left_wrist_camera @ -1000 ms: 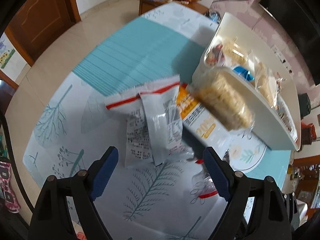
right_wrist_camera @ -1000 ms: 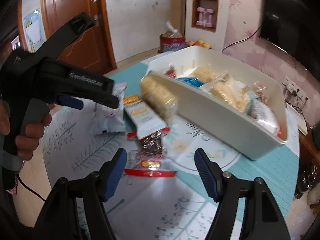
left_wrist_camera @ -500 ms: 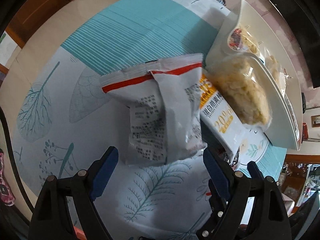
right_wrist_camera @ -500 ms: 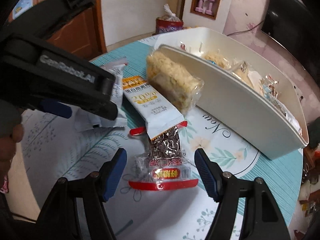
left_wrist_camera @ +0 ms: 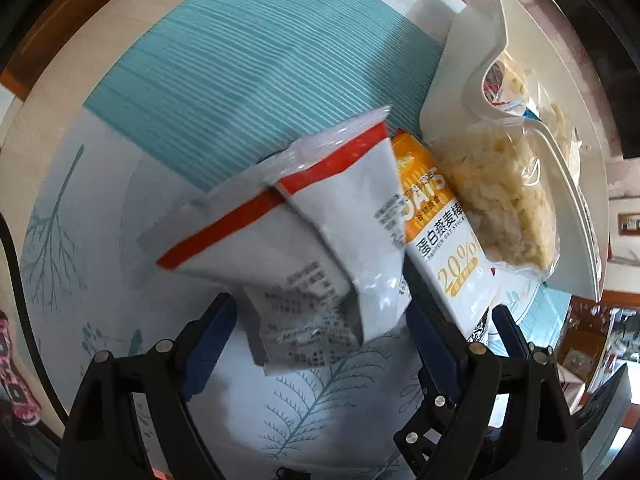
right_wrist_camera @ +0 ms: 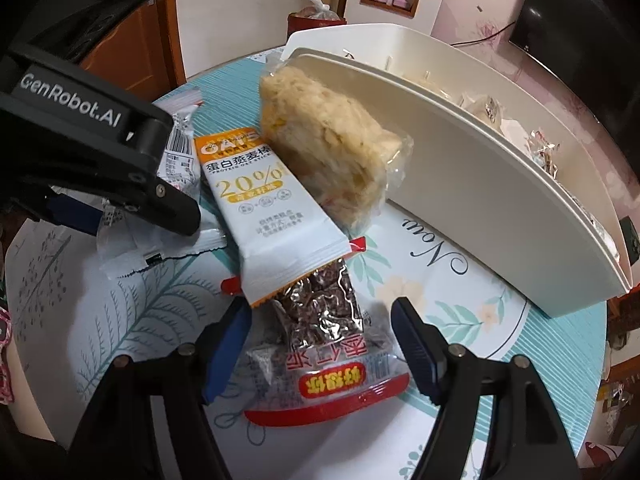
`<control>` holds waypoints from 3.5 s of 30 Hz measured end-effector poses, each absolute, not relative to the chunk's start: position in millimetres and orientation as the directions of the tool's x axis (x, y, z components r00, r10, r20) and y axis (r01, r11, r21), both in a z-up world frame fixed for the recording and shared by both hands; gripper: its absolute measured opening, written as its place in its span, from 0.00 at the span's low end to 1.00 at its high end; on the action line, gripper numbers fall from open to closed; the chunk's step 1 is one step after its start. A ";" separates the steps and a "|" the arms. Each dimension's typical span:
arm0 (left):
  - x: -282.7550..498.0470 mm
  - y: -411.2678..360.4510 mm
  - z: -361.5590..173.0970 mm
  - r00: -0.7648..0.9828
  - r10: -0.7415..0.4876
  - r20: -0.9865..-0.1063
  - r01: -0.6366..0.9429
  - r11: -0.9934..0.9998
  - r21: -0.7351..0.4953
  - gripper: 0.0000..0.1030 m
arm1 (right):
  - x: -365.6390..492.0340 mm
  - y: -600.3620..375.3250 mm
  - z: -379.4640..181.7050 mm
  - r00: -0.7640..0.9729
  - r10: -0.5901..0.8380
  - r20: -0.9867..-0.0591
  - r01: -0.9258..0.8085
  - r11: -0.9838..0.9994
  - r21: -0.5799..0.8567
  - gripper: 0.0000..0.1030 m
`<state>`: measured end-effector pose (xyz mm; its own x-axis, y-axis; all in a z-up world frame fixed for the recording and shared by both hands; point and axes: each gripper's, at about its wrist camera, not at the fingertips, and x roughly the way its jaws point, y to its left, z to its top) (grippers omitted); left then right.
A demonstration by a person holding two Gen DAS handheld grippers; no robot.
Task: Organize snacks
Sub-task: 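Grasp the white snack bag with left tool while right tool grasps the chocolate-bean packet, then carry both packets over the tray and open both tools to drop them, then withdraw both tools toward the orange OATS bar and clear rice-cracker bag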
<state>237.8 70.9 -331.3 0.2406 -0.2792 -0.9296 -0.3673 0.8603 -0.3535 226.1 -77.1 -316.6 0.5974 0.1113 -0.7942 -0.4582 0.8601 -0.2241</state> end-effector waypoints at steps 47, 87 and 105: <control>190.8 28.1 -253.0 0.317 -0.216 -0.924 -0.307 0.898 -0.315 0.60 | 189.2 -128.1 -259.9 0.572 0.288 -0.768 -0.544 0.834 -0.093 0.44; 313.4 -61.2 -125.3 0.658 -0.124 -0.743 -0.115 0.958 -0.262 0.80 | 282.2 -188.0 -155.3 0.870 0.176 -0.460 -0.369 0.852 -0.372 0.49; 286.8 -56.0 -136.9 0.631 -0.040 -0.775 -0.152 0.973 -0.174 0.80 | 273.8 -202.4 -166.5 0.832 0.204 -0.515 -0.394 0.871 -0.293 0.58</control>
<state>286.8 -56.0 -136.9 0.6310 -0.0397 -0.7748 -0.1521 0.9730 -0.1736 273.8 -202.4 -166.5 0.8324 0.2037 -0.5154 -0.3943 0.8712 -0.2925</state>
